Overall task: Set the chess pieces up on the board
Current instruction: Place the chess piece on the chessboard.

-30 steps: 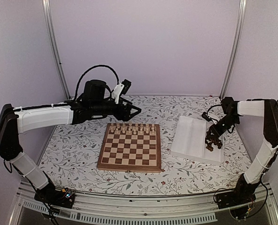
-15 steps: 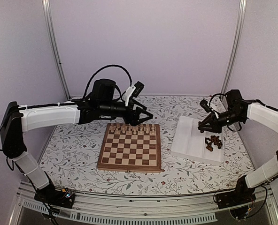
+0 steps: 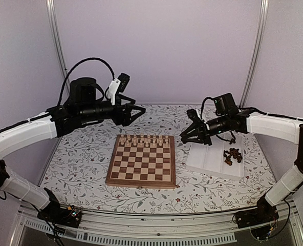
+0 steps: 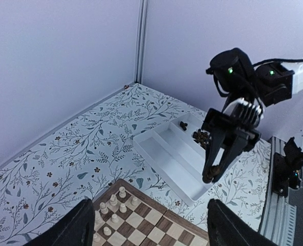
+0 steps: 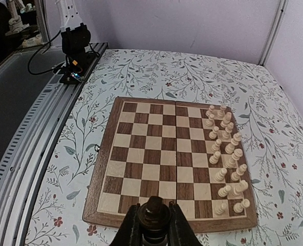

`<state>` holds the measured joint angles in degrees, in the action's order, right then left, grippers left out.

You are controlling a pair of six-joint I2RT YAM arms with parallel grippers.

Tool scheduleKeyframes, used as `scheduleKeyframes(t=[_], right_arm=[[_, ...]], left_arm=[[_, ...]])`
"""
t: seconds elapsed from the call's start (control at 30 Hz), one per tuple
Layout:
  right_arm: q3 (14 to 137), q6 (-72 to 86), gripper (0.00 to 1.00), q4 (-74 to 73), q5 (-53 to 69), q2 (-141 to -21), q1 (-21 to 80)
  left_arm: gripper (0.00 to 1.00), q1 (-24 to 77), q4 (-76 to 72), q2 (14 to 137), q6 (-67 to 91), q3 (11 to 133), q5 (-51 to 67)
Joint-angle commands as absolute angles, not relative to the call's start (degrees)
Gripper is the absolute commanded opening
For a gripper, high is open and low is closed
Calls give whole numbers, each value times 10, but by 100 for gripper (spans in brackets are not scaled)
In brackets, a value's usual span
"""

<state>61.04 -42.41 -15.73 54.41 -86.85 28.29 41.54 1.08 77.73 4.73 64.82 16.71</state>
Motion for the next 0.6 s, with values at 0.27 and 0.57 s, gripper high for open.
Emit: scheduleKeyframes(t=[0.27, 0.57], right_arm=[[666, -314, 10, 57, 586, -1084, 413], [705, -287, 10, 72, 608, -1178, 453]], left_arm=[[77, 409, -3, 696, 116, 592, 106], [77, 410, 19, 675, 130, 584, 109]])
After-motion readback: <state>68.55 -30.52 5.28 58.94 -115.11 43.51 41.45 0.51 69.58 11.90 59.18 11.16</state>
